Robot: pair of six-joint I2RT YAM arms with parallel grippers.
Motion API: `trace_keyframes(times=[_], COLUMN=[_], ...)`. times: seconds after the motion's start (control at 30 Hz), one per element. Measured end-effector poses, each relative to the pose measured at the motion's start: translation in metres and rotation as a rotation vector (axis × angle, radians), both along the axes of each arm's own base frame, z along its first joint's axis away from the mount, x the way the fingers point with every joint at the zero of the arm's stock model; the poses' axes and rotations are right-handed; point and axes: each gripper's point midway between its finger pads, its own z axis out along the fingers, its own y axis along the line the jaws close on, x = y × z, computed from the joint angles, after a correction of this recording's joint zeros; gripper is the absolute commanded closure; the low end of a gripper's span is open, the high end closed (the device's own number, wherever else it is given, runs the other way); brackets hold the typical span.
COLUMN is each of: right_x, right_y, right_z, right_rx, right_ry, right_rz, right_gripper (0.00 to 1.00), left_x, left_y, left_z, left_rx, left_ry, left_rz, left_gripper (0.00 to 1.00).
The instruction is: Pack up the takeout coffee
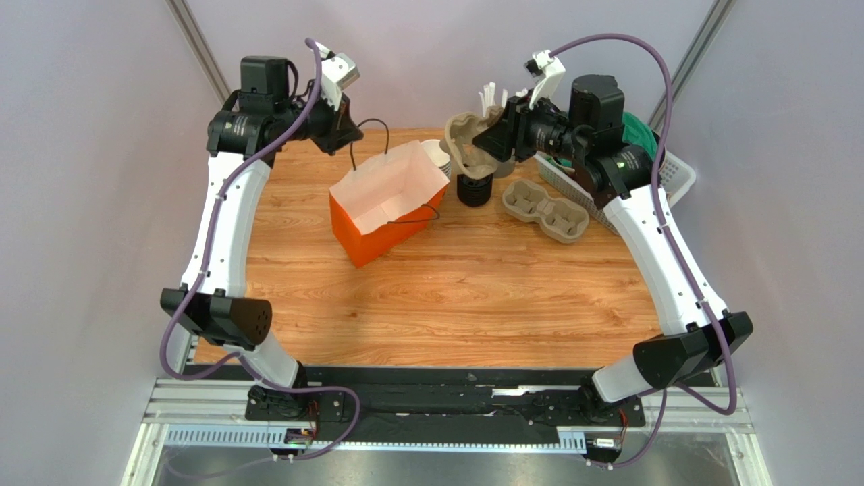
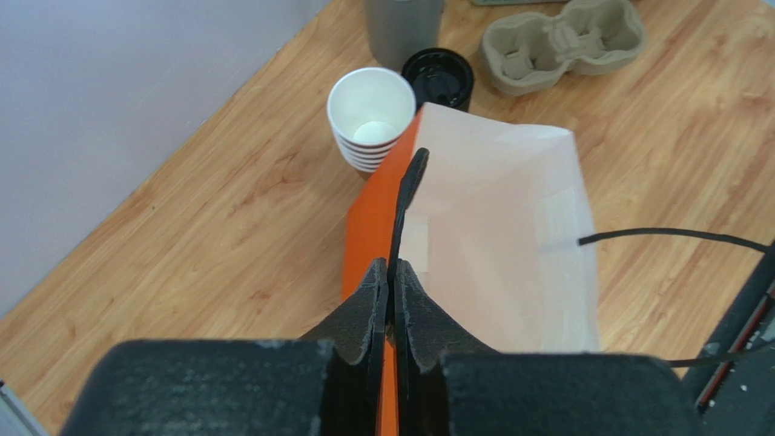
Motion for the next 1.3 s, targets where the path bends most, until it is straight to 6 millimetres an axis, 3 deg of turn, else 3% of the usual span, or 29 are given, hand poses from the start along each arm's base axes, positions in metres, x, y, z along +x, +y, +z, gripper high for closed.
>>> trace_keyframes(times=[0.27,0.57,0.7,0.93,1.07,1.3], right_x=[-0.032,-0.066,-0.078,-0.092,-0.098,-0.117], right_y=[0.016,0.034,0.036,0.043,0.047,0.058], right_z=[0.028,0.049,0.045,0.029,0.016,-0.016], right_rx=[0.115,0.227,0.224,0.191,0.169,0.106], right_ry=[0.046,0.103,0.118,0.148,0.179,0.254], right_rz=[0.140,0.315,0.362,0.426,0.453,0.500], right_gripper=[0.58,0.58,0.58,0.60,0.60,0.60], left_x=[-0.047,-0.058,-0.066,-0.087,-0.095,-0.094], left_y=[-0.030,-0.042,-0.051,-0.071,-0.073,-0.072], left_z=[0.033,0.032,0.029,0.006,-0.005,-0.008], left_rx=[-0.075,-0.153,-0.189,-0.232,-0.232,-0.227], left_ry=[-0.013,0.087,0.138,0.273,0.314,0.314], left_rz=[-0.067,-0.062,-0.099,-0.198,-0.213,-0.204], left_gripper=[0.98,0.99,0.99,0.99,1.00,1.00])
